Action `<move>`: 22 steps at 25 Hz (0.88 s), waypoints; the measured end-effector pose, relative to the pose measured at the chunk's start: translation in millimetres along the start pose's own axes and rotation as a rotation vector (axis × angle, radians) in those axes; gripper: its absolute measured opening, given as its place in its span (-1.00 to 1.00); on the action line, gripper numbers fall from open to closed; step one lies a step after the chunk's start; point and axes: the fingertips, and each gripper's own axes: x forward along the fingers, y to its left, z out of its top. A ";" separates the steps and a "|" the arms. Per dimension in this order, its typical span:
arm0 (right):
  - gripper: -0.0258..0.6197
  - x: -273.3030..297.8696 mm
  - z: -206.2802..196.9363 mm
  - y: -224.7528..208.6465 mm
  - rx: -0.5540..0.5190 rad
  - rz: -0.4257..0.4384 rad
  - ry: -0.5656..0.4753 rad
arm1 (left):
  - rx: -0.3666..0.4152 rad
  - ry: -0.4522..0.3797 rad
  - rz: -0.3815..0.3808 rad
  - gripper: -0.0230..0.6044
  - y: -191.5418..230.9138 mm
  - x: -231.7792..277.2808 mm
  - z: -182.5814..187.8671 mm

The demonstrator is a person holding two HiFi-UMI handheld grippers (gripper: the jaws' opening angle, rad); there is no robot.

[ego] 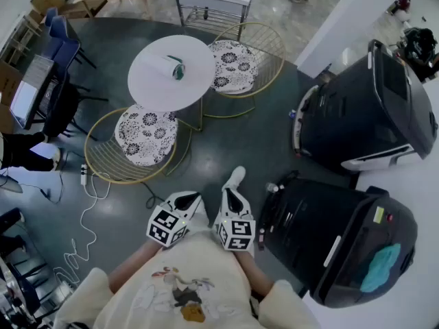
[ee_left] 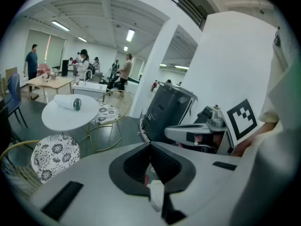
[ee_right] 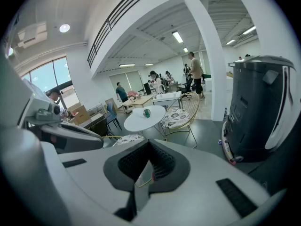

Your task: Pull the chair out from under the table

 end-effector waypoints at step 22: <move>-0.89 120.9 181.8 -196.7 0.184 -0.065 -0.132 | 0.138 -0.002 0.022 -0.90 40.5 177.5 207.7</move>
